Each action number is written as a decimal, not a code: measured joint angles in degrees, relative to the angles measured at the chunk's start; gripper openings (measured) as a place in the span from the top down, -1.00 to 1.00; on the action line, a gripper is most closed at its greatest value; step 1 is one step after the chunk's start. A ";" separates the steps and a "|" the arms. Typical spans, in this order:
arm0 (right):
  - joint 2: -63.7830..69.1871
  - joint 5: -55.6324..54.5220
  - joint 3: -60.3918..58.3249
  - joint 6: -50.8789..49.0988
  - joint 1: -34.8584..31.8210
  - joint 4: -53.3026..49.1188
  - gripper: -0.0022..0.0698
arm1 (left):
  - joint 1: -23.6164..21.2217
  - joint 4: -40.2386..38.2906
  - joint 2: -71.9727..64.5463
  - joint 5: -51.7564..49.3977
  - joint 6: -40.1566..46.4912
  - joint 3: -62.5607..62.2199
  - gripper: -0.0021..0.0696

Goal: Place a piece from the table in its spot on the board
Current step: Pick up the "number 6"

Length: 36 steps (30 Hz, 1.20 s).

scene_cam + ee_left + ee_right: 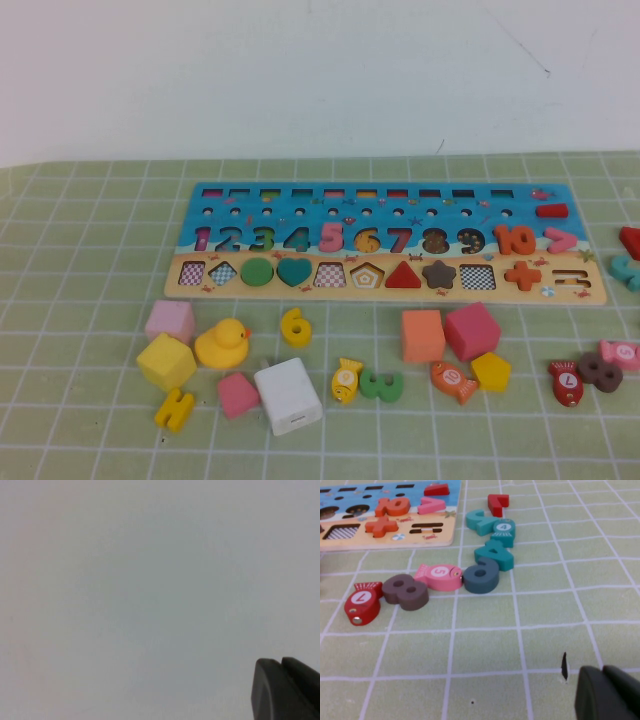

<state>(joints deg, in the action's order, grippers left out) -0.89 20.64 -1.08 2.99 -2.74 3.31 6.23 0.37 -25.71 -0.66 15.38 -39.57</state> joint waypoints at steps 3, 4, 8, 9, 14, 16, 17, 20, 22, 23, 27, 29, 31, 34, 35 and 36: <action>0.00 0.00 0.00 0.00 0.00 0.00 0.95 | 0.00 0.00 0.03 2.13 0.00 0.00 0.95; 0.00 0.00 0.00 0.00 0.00 0.00 0.95 | 0.00 0.00 0.03 2.24 0.00 0.00 0.95; 0.00 0.00 0.00 0.00 0.00 0.00 0.95 | 0.00 -0.37 -0.39 0.66 -1.18 0.00 0.95; 0.00 0.00 0.00 0.00 0.00 0.00 0.95 | 0.00 -0.37 -0.92 0.66 -1.72 0.00 0.95; 0.00 0.00 0.00 0.00 0.00 0.00 0.95 | 0.00 -5.53 -6.25 -13.57 -9.98 -4.30 0.95; 0.00 0.00 0.00 0.00 0.00 0.00 0.95 | 0.00 -6.45 -9.81 -22.32 -11.69 -7.69 0.95; 0.00 0.00 0.00 0.00 0.00 0.00 0.95 | 0.00 -7.11 -12.05 -27.06 -12.01 -9.63 0.95; 0.00 0.00 0.00 0.00 0.00 0.00 0.95 | 0.00 -8.87 -19.15 -39.34 -12.55 -14.95 0.95; 0.00 0.00 0.00 0.00 0.00 0.00 0.95 | 0.00 -10.63 -24.43 -45.02 -12.40 -17.47 0.95; 0.00 0.00 0.00 0.00 0.00 0.00 0.95 | 0.00 -11.84 -27.17 -47.65 -12.03 -18.62 0.95; 0.00 0.00 0.00 0.00 0.00 0.00 0.95 | 0.00 -19.67 -37.85 -53.12 -6.98 -21.53 0.95; 0.00 0.00 0.00 0.00 0.00 0.00 0.95 | 0.39 -24.40 -43.01 -53.75 -2.67 -22.34 0.95; 0.00 0.00 0.00 0.00 0.00 0.00 0.95 | 1.73 -27.56 -48.05 -53.87 0.31 -23.44 0.95; 0.00 0.00 0.00 0.00 0.00 0.00 0.95 | 4.83 -28.48 -55.94 -53.73 1.70 -26.43 0.95; 0.00 0.00 0.00 0.00 0.00 0.00 0.95 | 7.52 -27.39 -60.64 -52.91 1.20 -29.43 0.95; 0.00 0.00 0.00 0.00 0.00 0.00 0.95 | 8.68 -26.62 -62.34 -52.48 0.54 -30.82 0.95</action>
<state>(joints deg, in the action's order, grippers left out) -0.89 20.64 -1.08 2.99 -2.74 3.31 14.92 -26.25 -88.05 -53.14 15.92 -70.39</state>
